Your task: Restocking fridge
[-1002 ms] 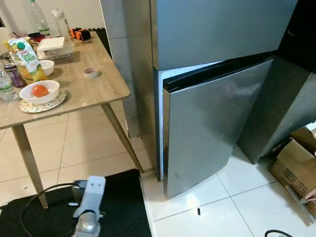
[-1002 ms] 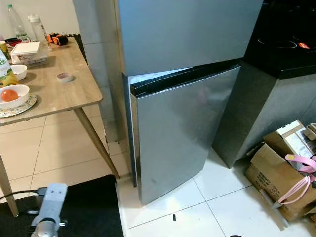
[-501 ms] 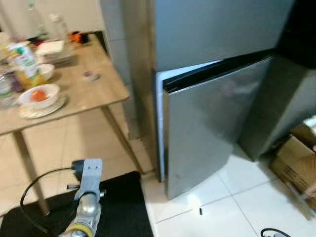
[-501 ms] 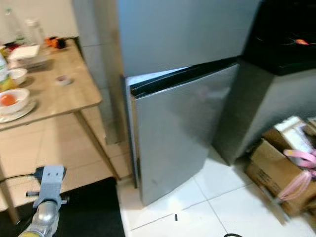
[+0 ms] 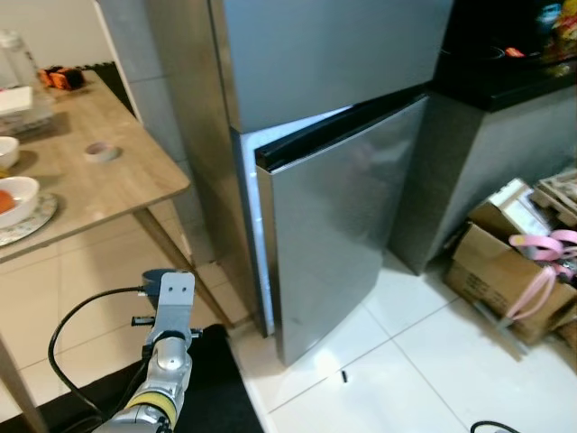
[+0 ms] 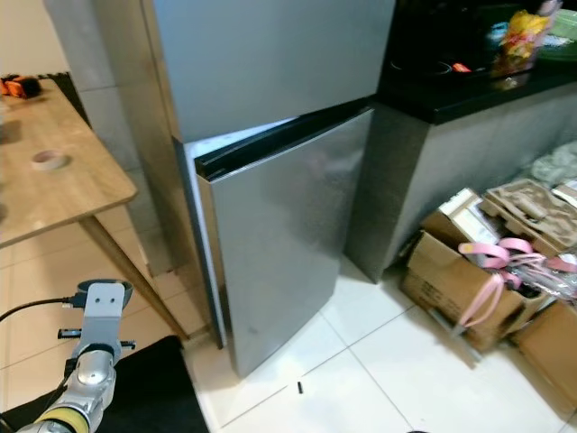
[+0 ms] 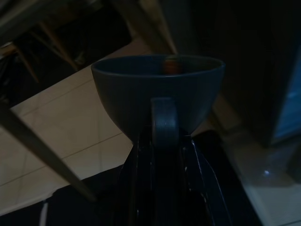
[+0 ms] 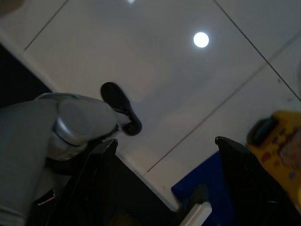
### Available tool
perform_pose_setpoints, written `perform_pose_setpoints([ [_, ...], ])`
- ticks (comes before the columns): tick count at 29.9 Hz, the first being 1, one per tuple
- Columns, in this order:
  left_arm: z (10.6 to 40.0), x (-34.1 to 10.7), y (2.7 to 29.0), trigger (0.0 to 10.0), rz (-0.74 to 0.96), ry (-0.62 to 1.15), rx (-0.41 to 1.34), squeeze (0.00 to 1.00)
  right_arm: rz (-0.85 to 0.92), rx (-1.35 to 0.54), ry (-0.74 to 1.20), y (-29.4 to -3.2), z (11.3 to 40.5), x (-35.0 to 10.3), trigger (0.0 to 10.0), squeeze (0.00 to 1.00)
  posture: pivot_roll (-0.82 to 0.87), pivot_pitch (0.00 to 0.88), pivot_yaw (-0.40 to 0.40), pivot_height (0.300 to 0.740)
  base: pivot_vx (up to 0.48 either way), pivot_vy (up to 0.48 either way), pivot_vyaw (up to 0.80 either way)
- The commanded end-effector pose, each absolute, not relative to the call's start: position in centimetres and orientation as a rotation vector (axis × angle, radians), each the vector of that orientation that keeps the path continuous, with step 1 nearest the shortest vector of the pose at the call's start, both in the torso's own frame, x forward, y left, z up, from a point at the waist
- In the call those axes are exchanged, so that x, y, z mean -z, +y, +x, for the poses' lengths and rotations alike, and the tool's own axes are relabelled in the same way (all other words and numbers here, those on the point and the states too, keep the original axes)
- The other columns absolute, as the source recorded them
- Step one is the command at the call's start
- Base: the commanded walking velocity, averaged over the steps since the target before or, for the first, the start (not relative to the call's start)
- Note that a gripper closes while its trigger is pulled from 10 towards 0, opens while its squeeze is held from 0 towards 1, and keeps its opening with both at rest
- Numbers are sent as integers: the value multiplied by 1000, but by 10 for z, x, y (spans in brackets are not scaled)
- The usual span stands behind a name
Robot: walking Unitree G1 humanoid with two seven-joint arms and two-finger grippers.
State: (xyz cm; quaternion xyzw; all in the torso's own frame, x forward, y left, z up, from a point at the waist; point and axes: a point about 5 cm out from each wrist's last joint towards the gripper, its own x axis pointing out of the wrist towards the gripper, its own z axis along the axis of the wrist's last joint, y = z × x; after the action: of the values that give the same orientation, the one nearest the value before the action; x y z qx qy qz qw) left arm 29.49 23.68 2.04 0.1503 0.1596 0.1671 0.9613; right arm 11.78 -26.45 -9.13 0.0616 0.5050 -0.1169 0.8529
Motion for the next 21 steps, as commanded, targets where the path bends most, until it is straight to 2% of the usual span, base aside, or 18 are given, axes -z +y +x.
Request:
perform_pose_setpoints([
  [1,297,-23,235,10000,299,307,-340,0,114,230,1068,-263,117,92,10000,0,-189,0,48,740,0,0,0],
  [8,314,-43,232,10000,217,214,-350,0,115,228,1065,-263,118,92,10000,0,-194,0,48,740,0,0,0],
  [15,331,-64,224,10000,194,126,-303,0,113,223,1072,-263,119,91,10000,0,-188,0,47,740,0,0,-800],
  [21,334,-68,223,10000,196,112,-293,0,104,211,1075,-261,119,92,10000,0,-186,0,51,740,0,0,-800],
])
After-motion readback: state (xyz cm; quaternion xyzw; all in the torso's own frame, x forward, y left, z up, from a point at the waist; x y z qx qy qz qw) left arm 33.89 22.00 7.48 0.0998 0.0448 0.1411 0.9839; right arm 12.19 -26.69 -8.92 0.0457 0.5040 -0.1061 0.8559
